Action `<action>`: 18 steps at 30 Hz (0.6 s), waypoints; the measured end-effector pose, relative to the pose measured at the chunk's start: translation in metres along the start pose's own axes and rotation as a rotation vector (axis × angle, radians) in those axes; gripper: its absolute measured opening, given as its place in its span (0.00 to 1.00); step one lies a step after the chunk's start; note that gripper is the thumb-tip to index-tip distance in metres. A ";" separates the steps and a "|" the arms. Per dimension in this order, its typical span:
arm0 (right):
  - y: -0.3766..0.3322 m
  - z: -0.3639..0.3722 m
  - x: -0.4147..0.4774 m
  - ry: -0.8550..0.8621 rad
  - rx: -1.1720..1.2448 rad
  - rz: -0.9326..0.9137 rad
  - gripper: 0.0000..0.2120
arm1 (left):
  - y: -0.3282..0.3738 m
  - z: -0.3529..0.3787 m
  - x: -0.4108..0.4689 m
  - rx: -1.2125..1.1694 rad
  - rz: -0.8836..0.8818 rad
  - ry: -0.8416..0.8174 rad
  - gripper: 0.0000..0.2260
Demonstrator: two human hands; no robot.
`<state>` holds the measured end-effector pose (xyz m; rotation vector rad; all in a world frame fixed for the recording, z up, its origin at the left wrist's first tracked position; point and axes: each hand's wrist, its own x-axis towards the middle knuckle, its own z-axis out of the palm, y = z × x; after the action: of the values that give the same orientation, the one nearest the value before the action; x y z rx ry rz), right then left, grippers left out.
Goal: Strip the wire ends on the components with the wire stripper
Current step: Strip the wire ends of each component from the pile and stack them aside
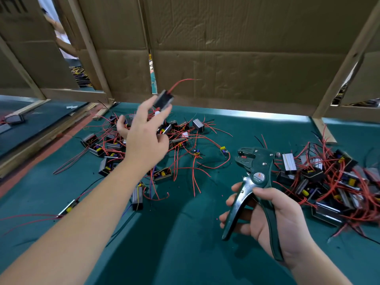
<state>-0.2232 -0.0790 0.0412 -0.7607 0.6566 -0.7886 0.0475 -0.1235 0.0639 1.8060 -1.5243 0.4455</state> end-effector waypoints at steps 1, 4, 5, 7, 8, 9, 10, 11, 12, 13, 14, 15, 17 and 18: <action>0.000 0.000 0.000 0.000 0.008 -0.004 0.27 | 0.007 -0.002 -0.004 -0.034 0.044 0.000 0.28; -0.002 0.001 0.001 -0.003 0.029 -0.020 0.30 | 0.029 -0.004 -0.015 -0.138 0.123 -0.006 0.27; -0.002 0.001 0.001 -0.003 0.036 -0.022 0.31 | 0.034 -0.003 -0.018 -0.155 0.133 0.000 0.25; -0.003 -0.001 0.000 -0.008 0.040 -0.022 0.32 | 0.042 -0.001 -0.023 -0.175 0.139 0.007 0.23; -0.003 -0.001 0.000 -0.012 0.041 -0.022 0.31 | 0.044 -0.001 -0.025 -0.176 0.149 0.008 0.22; -0.003 -0.002 0.000 -0.017 0.044 -0.023 0.31 | 0.045 0.000 -0.027 -0.173 0.161 0.009 0.21; -0.003 -0.001 0.000 -0.019 0.043 -0.024 0.33 | 0.045 0.000 -0.029 -0.175 0.170 0.008 0.20; -0.003 -0.002 0.000 -0.020 0.042 -0.026 0.32 | 0.044 0.000 -0.031 -0.184 0.173 0.004 0.18; -0.003 -0.002 0.000 -0.020 0.046 -0.031 0.29 | 0.042 0.000 -0.033 -0.202 0.164 -0.009 0.16; -0.002 -0.002 0.000 -0.020 0.051 -0.040 0.26 | 0.038 -0.001 -0.036 -0.215 0.146 -0.029 0.12; -0.003 -0.002 0.000 -0.016 0.054 -0.047 0.24 | 0.033 -0.001 -0.039 -0.204 0.123 -0.069 0.10; -0.003 -0.003 0.000 -0.012 0.060 -0.054 0.24 | 0.026 -0.001 -0.041 -0.160 0.094 -0.133 0.11; -0.003 -0.004 0.000 -0.010 0.068 -0.058 0.23 | 0.013 0.000 -0.045 -0.005 0.025 -0.322 0.20; -0.003 -0.004 0.000 -0.010 0.067 -0.059 0.23 | 0.008 0.000 -0.046 0.076 -0.024 -0.402 0.22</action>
<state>-0.2274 -0.0817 0.0414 -0.7248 0.5978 -0.8557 0.0287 -0.0912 0.0353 2.0600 -1.7682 0.1312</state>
